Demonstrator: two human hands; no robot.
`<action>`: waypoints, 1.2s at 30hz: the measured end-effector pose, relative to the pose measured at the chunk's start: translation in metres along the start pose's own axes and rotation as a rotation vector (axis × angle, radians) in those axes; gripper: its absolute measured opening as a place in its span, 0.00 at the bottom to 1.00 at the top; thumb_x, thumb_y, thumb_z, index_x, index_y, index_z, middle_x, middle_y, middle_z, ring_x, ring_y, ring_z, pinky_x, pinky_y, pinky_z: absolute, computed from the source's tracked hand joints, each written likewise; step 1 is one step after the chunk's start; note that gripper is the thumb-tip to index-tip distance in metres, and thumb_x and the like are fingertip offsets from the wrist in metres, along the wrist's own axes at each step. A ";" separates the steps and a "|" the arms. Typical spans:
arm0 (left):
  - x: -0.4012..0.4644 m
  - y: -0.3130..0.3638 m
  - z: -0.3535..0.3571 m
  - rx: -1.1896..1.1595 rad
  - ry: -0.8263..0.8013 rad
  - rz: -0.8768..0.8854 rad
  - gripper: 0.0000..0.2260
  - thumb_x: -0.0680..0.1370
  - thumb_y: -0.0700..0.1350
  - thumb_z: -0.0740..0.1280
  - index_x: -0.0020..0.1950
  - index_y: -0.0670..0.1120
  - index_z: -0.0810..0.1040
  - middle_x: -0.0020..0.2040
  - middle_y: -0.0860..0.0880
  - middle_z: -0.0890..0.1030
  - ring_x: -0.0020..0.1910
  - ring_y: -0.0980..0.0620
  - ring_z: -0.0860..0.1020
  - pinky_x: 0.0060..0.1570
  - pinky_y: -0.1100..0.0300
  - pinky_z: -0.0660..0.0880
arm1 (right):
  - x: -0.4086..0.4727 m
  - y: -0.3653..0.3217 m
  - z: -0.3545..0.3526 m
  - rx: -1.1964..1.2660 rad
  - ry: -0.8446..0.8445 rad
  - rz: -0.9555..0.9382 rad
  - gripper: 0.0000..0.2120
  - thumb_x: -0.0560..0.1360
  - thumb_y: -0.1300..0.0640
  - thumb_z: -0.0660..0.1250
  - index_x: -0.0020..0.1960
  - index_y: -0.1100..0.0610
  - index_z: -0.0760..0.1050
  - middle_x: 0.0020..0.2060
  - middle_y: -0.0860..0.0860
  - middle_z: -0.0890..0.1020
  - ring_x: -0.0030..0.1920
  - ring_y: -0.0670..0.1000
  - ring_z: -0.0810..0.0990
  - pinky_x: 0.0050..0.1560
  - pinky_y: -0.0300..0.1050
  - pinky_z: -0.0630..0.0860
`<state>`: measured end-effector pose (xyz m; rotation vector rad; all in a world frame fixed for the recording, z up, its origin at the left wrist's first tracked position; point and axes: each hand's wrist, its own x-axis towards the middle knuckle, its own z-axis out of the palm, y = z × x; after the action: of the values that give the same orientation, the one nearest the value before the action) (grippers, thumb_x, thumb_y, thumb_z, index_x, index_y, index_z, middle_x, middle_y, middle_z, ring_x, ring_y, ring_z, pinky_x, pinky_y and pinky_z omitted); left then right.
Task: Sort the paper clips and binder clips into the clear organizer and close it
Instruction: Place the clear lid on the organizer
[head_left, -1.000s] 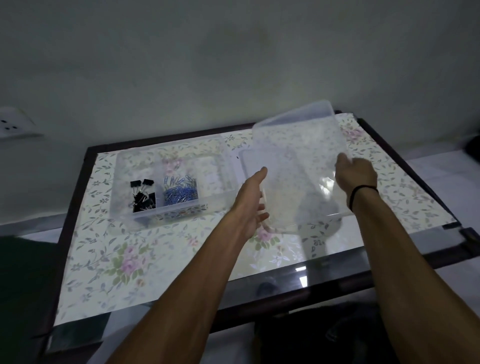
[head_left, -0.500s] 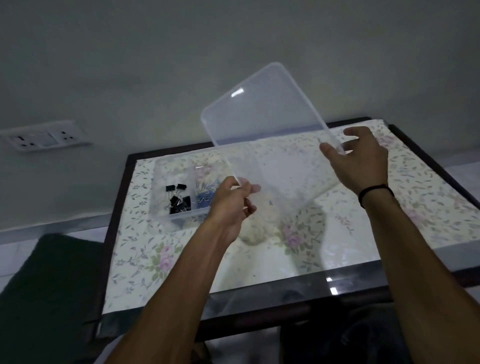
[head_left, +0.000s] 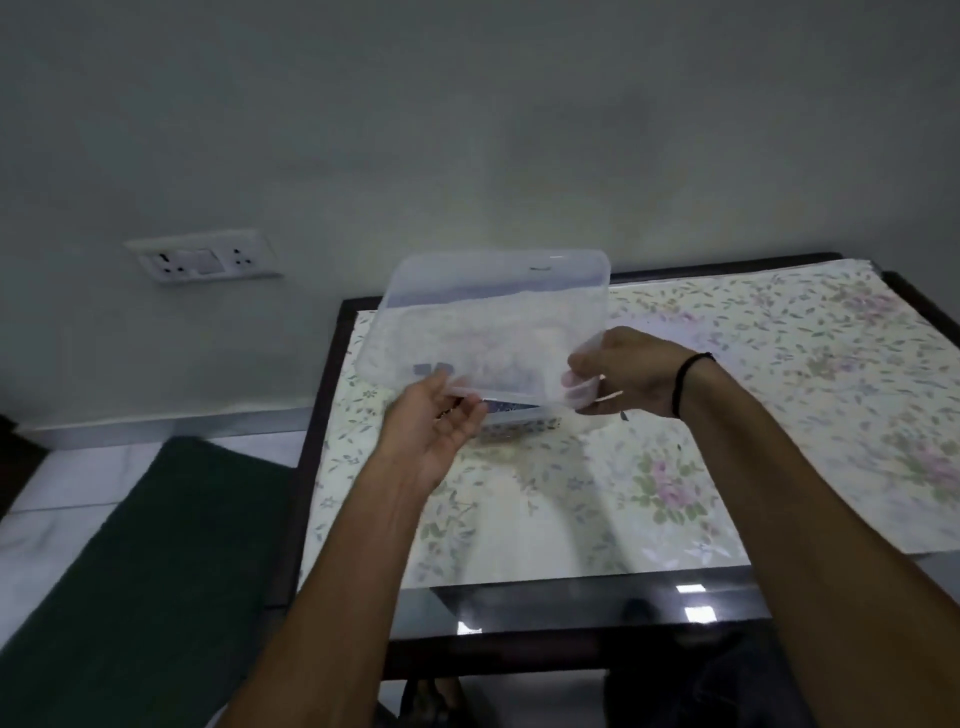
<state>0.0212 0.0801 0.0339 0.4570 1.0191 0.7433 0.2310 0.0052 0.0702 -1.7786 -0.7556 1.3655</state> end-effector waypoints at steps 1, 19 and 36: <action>0.004 0.010 -0.014 0.016 0.056 0.040 0.08 0.82 0.42 0.66 0.52 0.37 0.78 0.48 0.41 0.80 0.40 0.48 0.80 0.40 0.55 0.85 | 0.002 0.001 0.001 -0.044 0.009 0.003 0.07 0.81 0.60 0.63 0.55 0.64 0.73 0.50 0.60 0.80 0.45 0.57 0.82 0.52 0.53 0.81; 0.031 0.037 -0.073 0.815 0.424 0.402 0.08 0.71 0.44 0.79 0.47 0.45 0.85 0.38 0.54 0.82 0.37 0.49 0.85 0.47 0.50 0.85 | 0.044 0.025 -0.006 -0.827 0.605 -0.045 0.19 0.76 0.45 0.66 0.49 0.62 0.83 0.44 0.58 0.84 0.41 0.56 0.76 0.42 0.43 0.71; 0.040 0.033 -0.063 0.951 0.478 0.521 0.11 0.70 0.44 0.78 0.52 0.49 0.87 0.50 0.48 0.87 0.44 0.46 0.86 0.52 0.50 0.84 | 0.035 0.029 -0.010 -0.595 0.748 -0.031 0.12 0.74 0.53 0.72 0.54 0.57 0.85 0.51 0.58 0.86 0.52 0.60 0.83 0.55 0.48 0.79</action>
<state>-0.0329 0.1322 0.0021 1.4535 1.7250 0.8085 0.2494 0.0159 0.0294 -2.4875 -0.7890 0.3631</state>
